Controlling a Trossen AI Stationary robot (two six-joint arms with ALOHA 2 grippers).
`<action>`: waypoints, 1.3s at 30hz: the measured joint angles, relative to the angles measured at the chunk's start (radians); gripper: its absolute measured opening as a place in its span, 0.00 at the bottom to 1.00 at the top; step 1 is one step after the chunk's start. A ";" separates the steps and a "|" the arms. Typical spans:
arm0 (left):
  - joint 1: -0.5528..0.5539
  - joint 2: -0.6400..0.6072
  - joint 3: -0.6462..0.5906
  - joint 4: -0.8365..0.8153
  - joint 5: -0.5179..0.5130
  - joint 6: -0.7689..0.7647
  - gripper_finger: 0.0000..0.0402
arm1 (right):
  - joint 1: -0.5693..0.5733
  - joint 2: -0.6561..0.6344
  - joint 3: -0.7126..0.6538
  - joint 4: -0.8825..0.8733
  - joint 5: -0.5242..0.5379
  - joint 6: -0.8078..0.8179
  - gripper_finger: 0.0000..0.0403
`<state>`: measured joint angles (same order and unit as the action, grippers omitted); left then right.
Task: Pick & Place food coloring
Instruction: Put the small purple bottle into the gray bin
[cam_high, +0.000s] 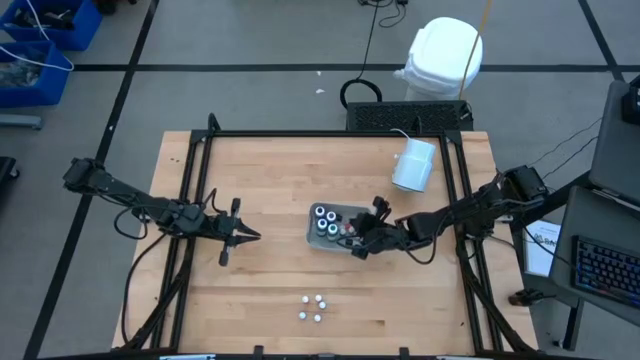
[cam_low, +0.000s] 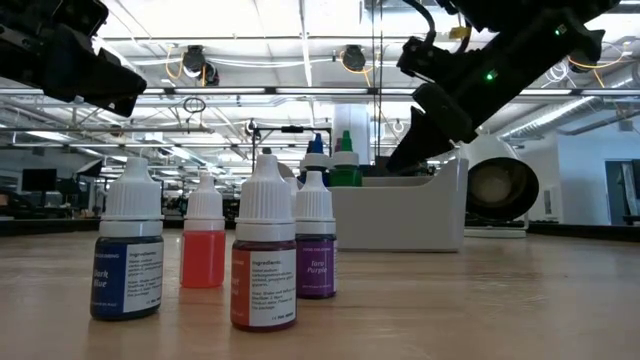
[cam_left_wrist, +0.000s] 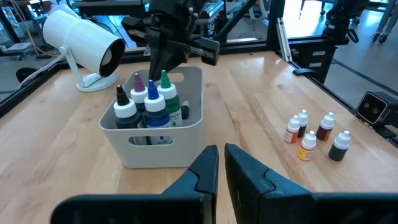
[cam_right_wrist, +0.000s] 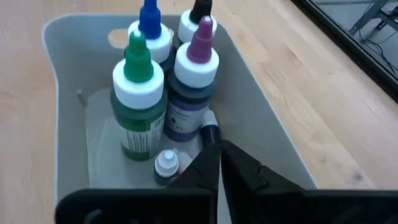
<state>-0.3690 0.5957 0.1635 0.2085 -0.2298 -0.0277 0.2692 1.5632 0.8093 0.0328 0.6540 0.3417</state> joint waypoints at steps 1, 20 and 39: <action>0.000 0.000 0.000 0.000 0.000 0.000 0.09 | 0.000 -0.004 0.000 0.001 0.000 -0.011 0.03; 0.000 0.000 0.000 0.005 0.000 -0.012 0.09 | 0.219 0.138 0.406 -0.079 -0.322 -0.167 0.01; 0.000 0.000 0.000 -0.025 0.002 -0.035 0.09 | 0.263 0.480 0.719 -0.255 -0.511 -0.511 0.37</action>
<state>-0.3691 0.5957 0.1631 0.1830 -0.2283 -0.0631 0.5323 2.0430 1.5280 -0.2222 0.1432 -0.1692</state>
